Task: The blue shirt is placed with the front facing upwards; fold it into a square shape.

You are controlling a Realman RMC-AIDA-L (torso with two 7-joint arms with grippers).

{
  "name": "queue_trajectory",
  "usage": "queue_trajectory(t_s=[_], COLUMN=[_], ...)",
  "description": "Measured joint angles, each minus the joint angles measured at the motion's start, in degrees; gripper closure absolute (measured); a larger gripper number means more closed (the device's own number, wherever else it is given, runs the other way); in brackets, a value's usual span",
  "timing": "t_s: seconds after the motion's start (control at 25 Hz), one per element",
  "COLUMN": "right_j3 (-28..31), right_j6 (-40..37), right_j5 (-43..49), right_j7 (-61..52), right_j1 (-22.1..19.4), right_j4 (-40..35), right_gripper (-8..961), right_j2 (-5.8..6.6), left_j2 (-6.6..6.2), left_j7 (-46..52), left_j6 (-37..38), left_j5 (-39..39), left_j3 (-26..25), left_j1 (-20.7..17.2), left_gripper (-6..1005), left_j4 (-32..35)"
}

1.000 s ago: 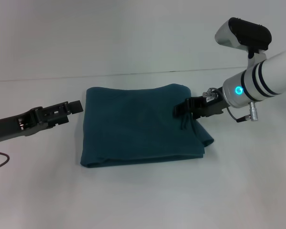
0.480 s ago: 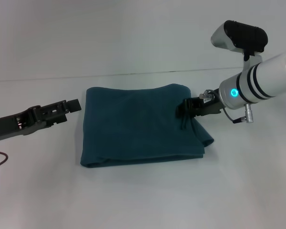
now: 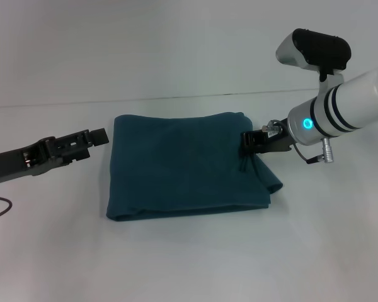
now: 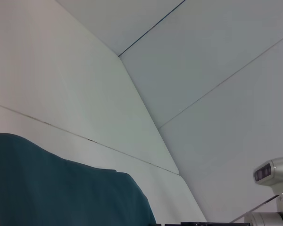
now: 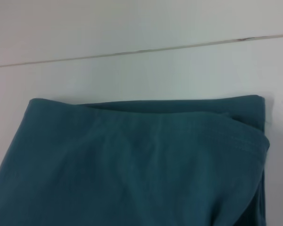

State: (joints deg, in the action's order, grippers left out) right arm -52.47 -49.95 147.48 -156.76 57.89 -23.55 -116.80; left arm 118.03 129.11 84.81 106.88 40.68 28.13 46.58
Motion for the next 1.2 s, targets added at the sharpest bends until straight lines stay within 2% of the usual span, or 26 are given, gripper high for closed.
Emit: queue_trajectory(t_s=[0.04,0.44,0.76,1.04,1.2], right_j3=[0.0,0.6,0.6,-0.1,-1.3], right_j6=[0.0,-3.0,-3.1,-3.0,-2.1], right_j5=[0.0,-0.4,-0.5,-0.1,0.3], right_j7=[0.0,-1.0,-1.1,-0.2,-0.3], right_j1=[0.0,-1.6,-1.2,-0.6,-0.9], right_j4=[0.0,-4.7,-6.8,-9.5,-9.0], right_gripper=[903,909,909,872,847], right_j2=[0.02,1.06,0.91,-0.2,0.22], left_j2=[0.0,0.0,0.09,0.0,-0.06], left_j7=[0.0,0.2,0.3,0.4,0.4], left_j6=[0.0,0.5,0.5,0.2,0.1], left_j5=[0.0,0.0,0.0,0.0,0.0], left_j3=[0.0,0.0,0.0,0.0,-0.4], left_j1=[0.0,-0.4,-0.7,-0.7,-0.7], left_gripper=[49,49,50,50,50], left_j4=[0.0,0.0,0.0,0.0,0.0])
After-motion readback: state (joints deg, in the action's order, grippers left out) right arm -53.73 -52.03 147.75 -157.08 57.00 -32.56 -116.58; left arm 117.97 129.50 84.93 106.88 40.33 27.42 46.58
